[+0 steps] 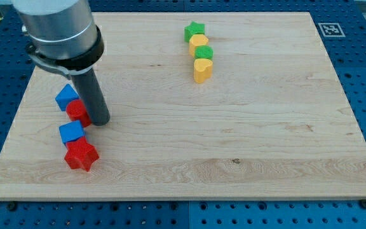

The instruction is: Slide the red star and blue cube towards the left

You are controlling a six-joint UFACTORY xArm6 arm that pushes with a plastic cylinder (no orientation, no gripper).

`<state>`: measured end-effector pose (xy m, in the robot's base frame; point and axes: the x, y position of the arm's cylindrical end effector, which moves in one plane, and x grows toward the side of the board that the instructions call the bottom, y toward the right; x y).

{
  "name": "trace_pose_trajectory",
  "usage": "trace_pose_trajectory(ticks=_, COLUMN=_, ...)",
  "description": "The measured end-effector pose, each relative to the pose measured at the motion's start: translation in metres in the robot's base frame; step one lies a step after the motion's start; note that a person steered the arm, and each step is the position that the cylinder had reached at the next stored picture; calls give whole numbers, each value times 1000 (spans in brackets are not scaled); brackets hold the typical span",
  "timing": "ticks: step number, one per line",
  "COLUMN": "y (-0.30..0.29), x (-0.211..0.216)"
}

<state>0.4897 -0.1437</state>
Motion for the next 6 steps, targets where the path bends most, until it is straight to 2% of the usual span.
trace_pose_trajectory(ticks=3, y=-27, x=-2)
trace_pose_trajectory(ticks=4, y=11, x=5)
trace_pose_trajectory(ticks=5, y=32, x=37)
trace_pose_trajectory(ticks=6, y=21, x=56)
